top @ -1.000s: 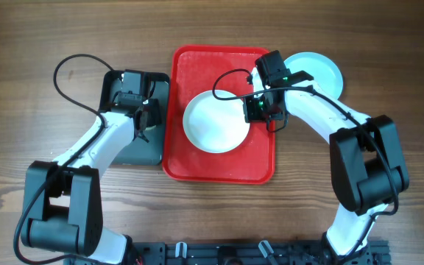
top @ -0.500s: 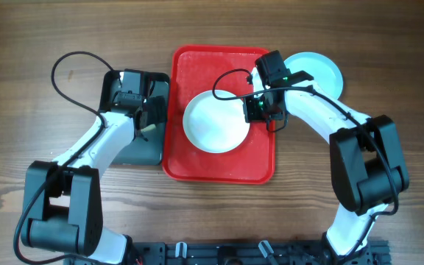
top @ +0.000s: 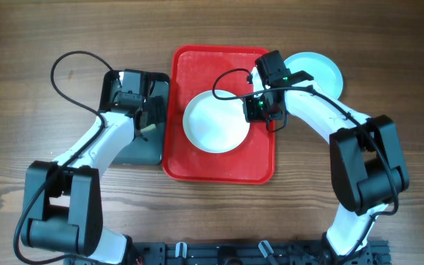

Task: Clean dirty plates on tray and stack at the side
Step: 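Return the sponge with the left gripper to the black water tray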

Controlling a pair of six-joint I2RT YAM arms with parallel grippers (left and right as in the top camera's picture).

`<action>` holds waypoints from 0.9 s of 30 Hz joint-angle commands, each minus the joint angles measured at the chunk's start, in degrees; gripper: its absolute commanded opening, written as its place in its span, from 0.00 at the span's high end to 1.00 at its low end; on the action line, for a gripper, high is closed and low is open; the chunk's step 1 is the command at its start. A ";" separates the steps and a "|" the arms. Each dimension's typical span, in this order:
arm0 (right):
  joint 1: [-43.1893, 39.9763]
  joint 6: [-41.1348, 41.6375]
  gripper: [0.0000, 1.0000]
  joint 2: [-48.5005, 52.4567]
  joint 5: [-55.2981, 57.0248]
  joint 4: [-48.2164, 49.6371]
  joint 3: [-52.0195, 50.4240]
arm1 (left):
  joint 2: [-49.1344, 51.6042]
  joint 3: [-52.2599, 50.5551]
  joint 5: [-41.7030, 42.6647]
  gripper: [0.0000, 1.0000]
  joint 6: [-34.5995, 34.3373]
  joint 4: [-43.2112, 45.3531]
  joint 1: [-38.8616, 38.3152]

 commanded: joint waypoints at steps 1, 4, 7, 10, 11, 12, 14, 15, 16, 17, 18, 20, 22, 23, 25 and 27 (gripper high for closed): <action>0.42 0.04 0.89 -1.31 -0.70 0.00 -0.37 | 0.74 -0.31 -0.94 0.00 0.28 -0.02 0.31; 0.42 0.07 0.89 -1.31 -0.70 0.00 -0.37 | 0.74 -0.31 -0.94 0.00 0.28 -0.02 0.31; 0.42 0.07 0.89 -1.31 -0.70 0.02 -0.37 | 0.74 -0.31 -0.94 0.00 0.28 -0.02 0.31; 0.42 0.07 0.89 -1.31 -0.70 0.02 -0.37 | 0.74 -0.31 -0.94 0.00 0.28 -0.02 0.31; 0.42 0.09 0.89 -1.31 -0.70 0.02 -0.37 | 0.74 -0.31 -0.94 0.00 0.28 -0.02 0.31; 0.42 0.07 0.89 -1.31 -0.70 0.02 -0.37 | 0.74 -0.31 -0.94 0.00 0.28 -0.02 0.31; 0.42 0.09 0.89 -1.31 -0.70 0.00 -0.37 | 0.74 -0.31 -0.94 0.00 0.28 -0.02 0.31; 0.42 0.07 0.89 -1.31 -0.70 0.00 -0.37 | 0.74 -0.31 -0.94 0.00 0.28 -0.02 0.31; 0.42 0.07 0.89 -1.31 -0.70 0.00 -0.37 | 0.74 -0.31 -0.94 0.00 0.28 -0.02 0.31; 0.42 0.07 0.89 -1.31 -0.70 0.00 -0.37 | 0.74 -0.31 -0.94 0.00 0.28 -0.02 0.31; 0.42 0.04 0.89 -1.31 -0.70 0.00 -0.37 | 0.74 -0.31 -0.94 0.00 0.28 -0.02 0.31; 0.42 0.04 0.89 -1.31 -0.70 -0.04 -0.37 | 0.74 -0.31 -0.94 0.00 0.28 -0.02 0.31; 0.42 0.07 0.88 -1.31 -0.70 0.02 -0.37 | 0.74 -0.31 -0.94 0.00 0.28 -0.02 0.31; 0.42 0.07 0.88 -1.31 -0.70 0.15 -0.37 | 0.74 -0.31 -0.94 0.00 0.28 -0.02 0.31; 0.42 0.04 0.88 -1.31 -0.70 0.13 -0.37 | 0.74 -0.31 -0.94 0.00 0.28 -0.02 0.31; 0.42 0.07 0.88 -1.31 -0.70 0.15 -0.37 | 0.74 -0.31 -0.96 0.00 0.31 0.04 0.31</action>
